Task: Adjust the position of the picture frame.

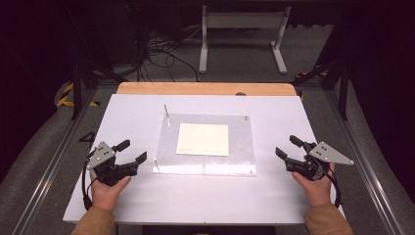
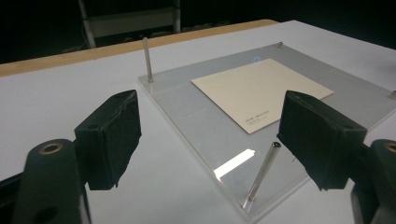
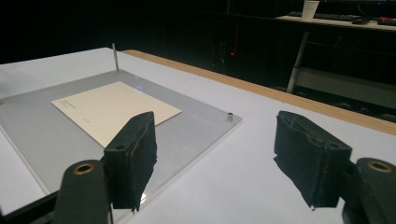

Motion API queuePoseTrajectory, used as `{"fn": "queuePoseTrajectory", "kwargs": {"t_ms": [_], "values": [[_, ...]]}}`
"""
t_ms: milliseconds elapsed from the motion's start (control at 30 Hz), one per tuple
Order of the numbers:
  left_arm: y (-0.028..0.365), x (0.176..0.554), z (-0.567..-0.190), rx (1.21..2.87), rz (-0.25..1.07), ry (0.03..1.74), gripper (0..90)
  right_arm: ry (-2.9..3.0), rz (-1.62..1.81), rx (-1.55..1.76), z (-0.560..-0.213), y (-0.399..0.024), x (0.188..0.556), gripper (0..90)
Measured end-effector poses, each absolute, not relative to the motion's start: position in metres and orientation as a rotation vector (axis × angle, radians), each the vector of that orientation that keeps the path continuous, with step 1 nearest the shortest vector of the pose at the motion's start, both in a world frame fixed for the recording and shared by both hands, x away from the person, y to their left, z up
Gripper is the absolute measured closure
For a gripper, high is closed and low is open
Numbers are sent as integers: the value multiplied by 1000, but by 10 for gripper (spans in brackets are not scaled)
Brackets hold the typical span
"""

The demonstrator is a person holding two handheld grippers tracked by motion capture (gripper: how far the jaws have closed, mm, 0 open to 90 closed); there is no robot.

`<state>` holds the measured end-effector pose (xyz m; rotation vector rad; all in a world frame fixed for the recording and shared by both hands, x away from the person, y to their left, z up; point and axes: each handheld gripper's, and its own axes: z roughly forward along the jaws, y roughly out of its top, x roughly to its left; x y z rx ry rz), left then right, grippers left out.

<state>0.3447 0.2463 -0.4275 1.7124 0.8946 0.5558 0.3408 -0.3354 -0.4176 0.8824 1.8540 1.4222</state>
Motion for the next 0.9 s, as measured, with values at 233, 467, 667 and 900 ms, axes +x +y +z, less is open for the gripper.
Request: {"fn": "queuePoseTrajectory", "kwargs": {"t_ms": [233, 467, 667, 900], "values": [[246, 345, -428, 1711, 547, 890, 210, 1867, 1410, 877, -416, -332, 340, 295], [242, 345, -427, 1716, 524, 871, 208, 1878, 1403, 875, -416, -330, 340, 295], [236, 346, -426, 1742, 491, 849, 215, 1885, 1400, 884, -415, -330, 339, 296], [226, 347, -430, 1866, 440, 829, 320, 1908, 1395, 883, -415, -329, 339, 317]]}}
